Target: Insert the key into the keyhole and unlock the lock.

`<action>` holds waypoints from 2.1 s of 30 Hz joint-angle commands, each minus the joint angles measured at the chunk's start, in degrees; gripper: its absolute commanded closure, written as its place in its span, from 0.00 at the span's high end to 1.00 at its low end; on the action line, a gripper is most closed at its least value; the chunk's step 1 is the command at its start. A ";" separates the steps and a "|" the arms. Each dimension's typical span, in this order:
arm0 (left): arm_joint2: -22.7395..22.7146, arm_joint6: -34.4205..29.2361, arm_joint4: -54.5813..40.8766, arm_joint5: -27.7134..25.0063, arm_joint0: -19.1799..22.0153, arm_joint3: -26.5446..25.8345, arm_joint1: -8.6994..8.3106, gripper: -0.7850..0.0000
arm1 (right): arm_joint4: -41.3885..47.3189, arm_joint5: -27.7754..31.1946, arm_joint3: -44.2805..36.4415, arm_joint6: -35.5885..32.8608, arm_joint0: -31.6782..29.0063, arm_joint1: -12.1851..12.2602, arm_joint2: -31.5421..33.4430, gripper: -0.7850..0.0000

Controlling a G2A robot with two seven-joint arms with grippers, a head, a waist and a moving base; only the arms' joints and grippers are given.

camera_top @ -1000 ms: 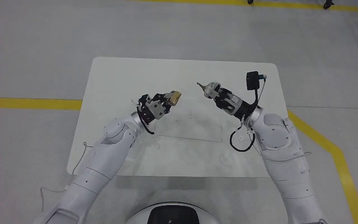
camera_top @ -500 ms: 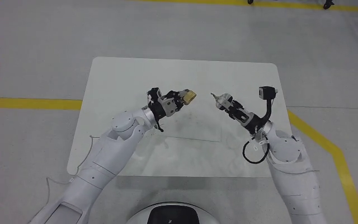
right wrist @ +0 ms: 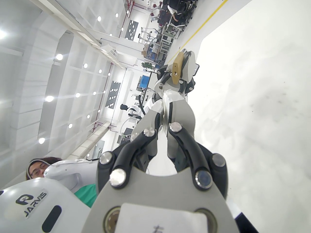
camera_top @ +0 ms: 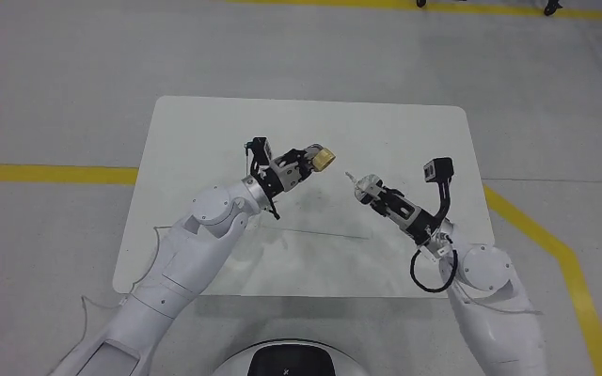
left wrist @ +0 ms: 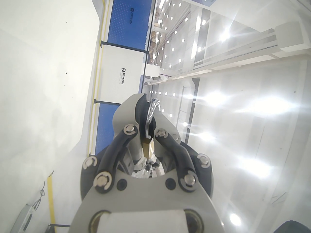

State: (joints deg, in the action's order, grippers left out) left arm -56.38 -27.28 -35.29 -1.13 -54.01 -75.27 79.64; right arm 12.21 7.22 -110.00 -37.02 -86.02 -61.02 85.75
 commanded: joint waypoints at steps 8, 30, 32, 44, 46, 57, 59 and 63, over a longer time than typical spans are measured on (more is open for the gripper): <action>-0.70 -0.13 -0.06 0.11 -0.71 -0.10 -0.10 0.00 | -4.13 -3.27 -2.76 3.44 -1.01 -0.12 -1.37 0.00; -0.70 -0.13 -0.06 0.11 -0.71 -0.10 -0.10 0.00 | -1.62 -3.76 -3.31 6.89 -0.56 -0.54 -2.43 0.00; -0.70 -0.13 -0.06 0.11 -0.71 -0.10 -0.10 0.00 | -1.65 -5.95 -2.73 8.57 -0.07 -0.61 -2.06 0.00; -0.77 0.89 1.05 0.20 -1.37 -0.59 -0.14 0.00 | 0.09 -17.81 -5.47 11.83 0.57 -1.00 -2.88 0.00; -0.76 1.18 1.97 0.82 -1.67 -1.01 -0.17 0.00 | 0.16 -19.30 -6.41 12.04 0.16 -1.04 -3.13 0.00; 0.04 -0.16 3.85 3.88 -1.10 -0.73 0.14 0.00 | -2.22 -27.03 -10.60 11.71 -1.75 -0.97 -4.38 0.00; 0.03 -0.34 4.09 3.88 -0.93 -0.62 0.20 0.00 | -1.71 -26.99 -10.64 12.42 -1.97 -1.06 -4.44 0.00; -0.05 -0.89 4.61 3.98 -0.73 -0.37 0.27 0.00 | -0.71 -26.88 -10.32 12.78 -2.22 -1.19 -4.57 0.00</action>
State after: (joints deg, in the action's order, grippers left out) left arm -56.40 -28.03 -30.74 2.77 -54.77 -75.70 79.89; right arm 11.34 -19.65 -120.47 -24.13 -88.21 -62.19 81.21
